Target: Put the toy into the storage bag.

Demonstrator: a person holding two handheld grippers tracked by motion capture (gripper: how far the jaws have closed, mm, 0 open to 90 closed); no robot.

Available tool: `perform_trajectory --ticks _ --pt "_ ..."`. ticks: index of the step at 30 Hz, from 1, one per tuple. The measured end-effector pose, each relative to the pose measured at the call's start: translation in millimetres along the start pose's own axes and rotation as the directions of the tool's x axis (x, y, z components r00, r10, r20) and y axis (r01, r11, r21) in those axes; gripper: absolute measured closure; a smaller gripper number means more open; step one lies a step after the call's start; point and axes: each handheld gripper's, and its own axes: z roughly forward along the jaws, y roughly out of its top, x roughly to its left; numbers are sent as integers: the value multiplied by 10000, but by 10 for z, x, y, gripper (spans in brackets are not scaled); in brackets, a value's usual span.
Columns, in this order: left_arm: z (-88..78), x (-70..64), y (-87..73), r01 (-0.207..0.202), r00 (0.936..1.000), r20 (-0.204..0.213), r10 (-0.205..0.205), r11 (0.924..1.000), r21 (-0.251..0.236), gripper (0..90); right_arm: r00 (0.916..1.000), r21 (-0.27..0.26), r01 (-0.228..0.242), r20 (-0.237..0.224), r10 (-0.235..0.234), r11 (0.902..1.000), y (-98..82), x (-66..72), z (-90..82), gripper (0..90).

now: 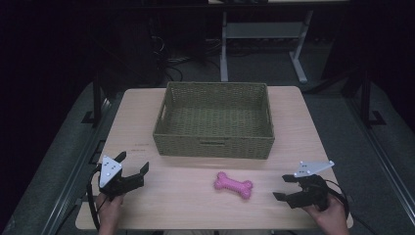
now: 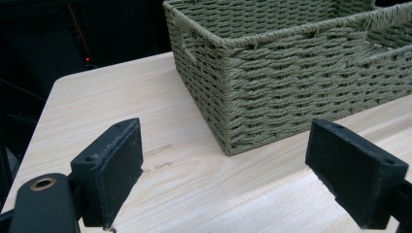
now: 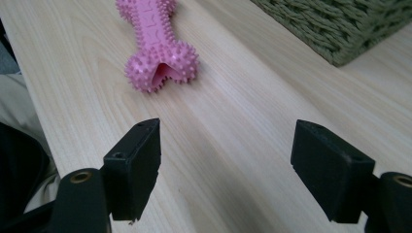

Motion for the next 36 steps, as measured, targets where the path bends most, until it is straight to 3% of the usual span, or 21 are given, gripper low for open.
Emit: perform_trajectory --ticks 11,29,36 --pt "-7 21 -4 -18 10000 -25 17 10000 -43 130 9988 422 443 -219 -434 9981 196 42 41 252" --pt "-16 20 -9 28 10000 -44 -28 10000 -70 130 9968 742 580 -599 -536 9956 370 44 86 249" --pt "-15 22 -10 13 10000 -78 -13 10000 -66 130 9937 1005 929 -715 -860 9906 503 54 116 249"
